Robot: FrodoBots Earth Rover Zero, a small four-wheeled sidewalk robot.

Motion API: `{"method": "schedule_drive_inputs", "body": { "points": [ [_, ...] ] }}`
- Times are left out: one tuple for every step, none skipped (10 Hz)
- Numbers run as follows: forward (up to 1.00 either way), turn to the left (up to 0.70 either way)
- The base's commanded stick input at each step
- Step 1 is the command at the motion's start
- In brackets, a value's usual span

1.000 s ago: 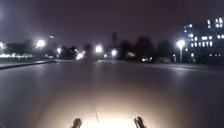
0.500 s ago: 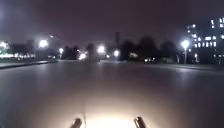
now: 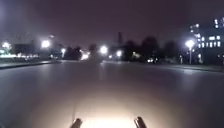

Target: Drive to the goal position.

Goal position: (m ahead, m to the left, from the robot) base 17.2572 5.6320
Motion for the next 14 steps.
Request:
{"method": "schedule_drive_inputs", "body": {
  "points": [
    [1.0, 0.0],
    [1.0, 0.0],
    [1.0, 0.0],
    [1.0, 0.0],
    [1.0, 0.0],
    [1.0, 0.0],
    [1.0, 0.0],
    [1.0, 0.0],
    [1.0, 0.0],
    [1.0, 0.0],
    [1.0, 0.0],
    [1.0, 0.0],
    [1.0, 0.0],
    [1.0, 0.09]
  ]
}}
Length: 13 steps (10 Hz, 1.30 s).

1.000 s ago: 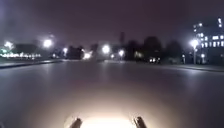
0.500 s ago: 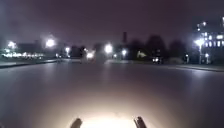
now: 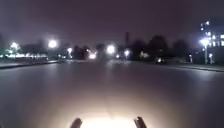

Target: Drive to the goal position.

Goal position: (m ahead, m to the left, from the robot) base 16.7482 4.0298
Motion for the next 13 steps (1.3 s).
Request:
{"method": "schedule_drive_inputs", "body": {
  "points": [
    [1.0, 0.4],
    [1.0, 0.24],
    [1.0, 0.07],
    [1.0, 0.0],
    [1.0, 0.0],
    [1.0, 0.0],
    [1.0, 0.0],
    [1.0, 0.0],
    [1.0, 0.0],
    [1.0, 0.0],
    [1.0, 0.0],
    [1.0, 0.0],
    [1.0, 0.0]
  ]
}}
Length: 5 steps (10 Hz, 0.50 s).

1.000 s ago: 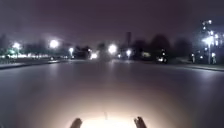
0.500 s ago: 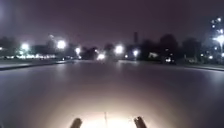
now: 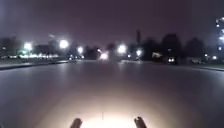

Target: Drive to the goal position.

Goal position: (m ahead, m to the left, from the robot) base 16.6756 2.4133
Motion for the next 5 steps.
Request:
{"method": "schedule_drive_inputs", "body": {
  "points": [
    [1.0, 0.0],
    [1.0, -0.38],
    [1.0, -0.07],
    [1.0, 0.0],
    [1.0, 0.0]
  ]
}}
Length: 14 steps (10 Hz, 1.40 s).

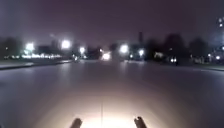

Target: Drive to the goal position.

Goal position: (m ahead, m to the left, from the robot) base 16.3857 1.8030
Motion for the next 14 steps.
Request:
{"method": "schedule_drive_inputs", "body": {
  "points": [
    [1.0, 0.0],
    [1.0, 0.0],
    [1.0, 0.0],
    [1.0, 0.0],
    [1.0, 0.0],
    [1.0, 0.0],
    [1.0, 0.0],
    [1.0, 0.0],
    [1.0, 0.0],
    [1.0, 0.0],
    [1.0, 0.0],
    [1.0, 0.0],
    [1.0, 0.0],
    [1.0, 0.0]
  ]
}}
